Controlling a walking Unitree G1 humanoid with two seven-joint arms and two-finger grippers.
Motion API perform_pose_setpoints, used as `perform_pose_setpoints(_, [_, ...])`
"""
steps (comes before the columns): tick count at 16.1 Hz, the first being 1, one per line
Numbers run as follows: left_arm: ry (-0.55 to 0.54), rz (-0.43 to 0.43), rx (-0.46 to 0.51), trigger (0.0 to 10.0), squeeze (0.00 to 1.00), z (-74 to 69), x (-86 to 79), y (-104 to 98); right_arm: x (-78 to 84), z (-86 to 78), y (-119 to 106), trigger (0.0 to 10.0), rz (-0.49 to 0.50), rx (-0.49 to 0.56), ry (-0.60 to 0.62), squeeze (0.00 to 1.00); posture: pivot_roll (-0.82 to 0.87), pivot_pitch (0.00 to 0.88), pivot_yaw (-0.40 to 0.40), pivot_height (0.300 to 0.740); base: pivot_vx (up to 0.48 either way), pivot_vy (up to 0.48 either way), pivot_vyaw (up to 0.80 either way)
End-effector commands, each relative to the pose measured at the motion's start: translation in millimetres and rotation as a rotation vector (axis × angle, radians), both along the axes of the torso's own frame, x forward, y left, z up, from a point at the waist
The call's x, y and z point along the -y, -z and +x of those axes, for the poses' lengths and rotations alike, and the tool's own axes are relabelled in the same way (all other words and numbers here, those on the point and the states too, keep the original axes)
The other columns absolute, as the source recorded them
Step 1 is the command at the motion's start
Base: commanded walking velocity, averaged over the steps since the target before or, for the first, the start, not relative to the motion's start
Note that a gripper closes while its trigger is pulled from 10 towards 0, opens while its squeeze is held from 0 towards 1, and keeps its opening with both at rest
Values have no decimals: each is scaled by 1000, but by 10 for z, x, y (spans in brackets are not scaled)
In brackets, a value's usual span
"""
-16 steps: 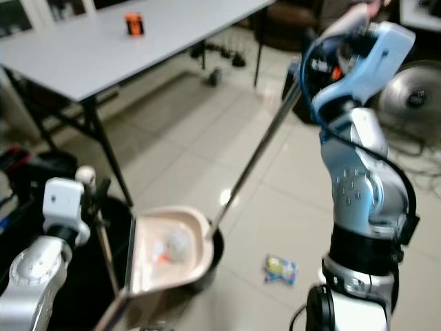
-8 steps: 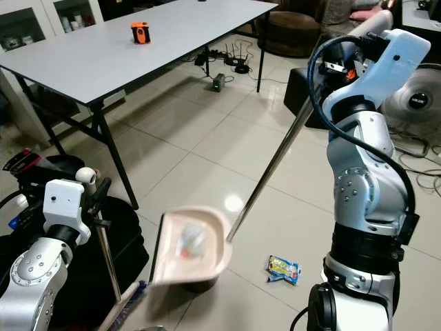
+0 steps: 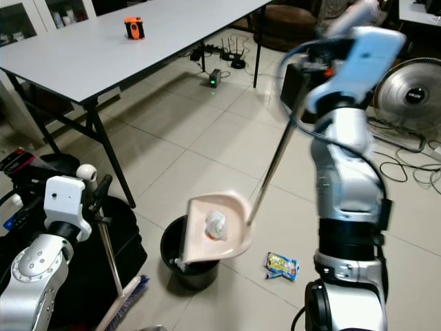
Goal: Sweep floor
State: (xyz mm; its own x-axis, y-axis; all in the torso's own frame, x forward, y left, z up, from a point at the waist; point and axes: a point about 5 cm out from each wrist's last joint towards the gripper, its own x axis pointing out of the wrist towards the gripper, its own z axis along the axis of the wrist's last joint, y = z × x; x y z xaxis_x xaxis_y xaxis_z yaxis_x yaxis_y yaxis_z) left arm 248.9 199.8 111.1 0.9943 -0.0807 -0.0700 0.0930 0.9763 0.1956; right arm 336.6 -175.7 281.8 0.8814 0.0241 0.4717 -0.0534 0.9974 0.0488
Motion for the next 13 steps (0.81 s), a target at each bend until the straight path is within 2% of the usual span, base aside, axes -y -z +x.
perform_pose_setpoints(1, [2, 18, 23, 10000, 0, 27, -2, -44, -141, -17, -162, 10000, -76, 101, -27, 0, 47, 0, 39, 740, 0, 0, 0])
perform_pose_setpoints(2, [2, 19, 24, 10000, 0, 28, -2, -44, -199, -19, -166, 10000, -100, 118, -38, 0, 47, 0, 39, 740, 0, 0, 0])
perform_pose_setpoints(5, [2, 20, 25, 10000, 0, 38, 0, -51, -533, -65, -129, 10000, -195, 188, -132, 0, 50, 0, 40, 740, 0, 0, 0])
perform_pose_setpoints(7, [2, 20, 25, 10000, 0, 36, 4, -49, -641, -99, -99, 10000, -228, 207, -166, 0, 50, 0, 39, 740, 0, 0, 0])
perform_pose_setpoints(8, [4, 19, 23, 10000, 0, 31, 19, -42, -757, -131, -50, 10000, -273, 212, -203, 0, 47, 0, 38, 740, 0, 0, 0])
perform_pose_setpoints(9, [5, 19, 22, 10000, 0, 31, 23, -41, -776, -134, -39, 10000, -281, 212, -209, 0, 47, 0, 38, 740, 0, 0, 0])
perform_pose_setpoints(10, [8, 17, 21, 10000, 0, 28, 35, -38, -849, -158, 7, 10000, -340, 210, -233, 0, 46, 0, 37, 740, 0, 0, 0])
perform_pose_setpoints(13, [10, 15, 18, 10000, 0, 21, 49, -31, -865, -163, 44, 10000, -375, 201, -239, 0, 42, 0, 37, 740, 0, 0, 0])
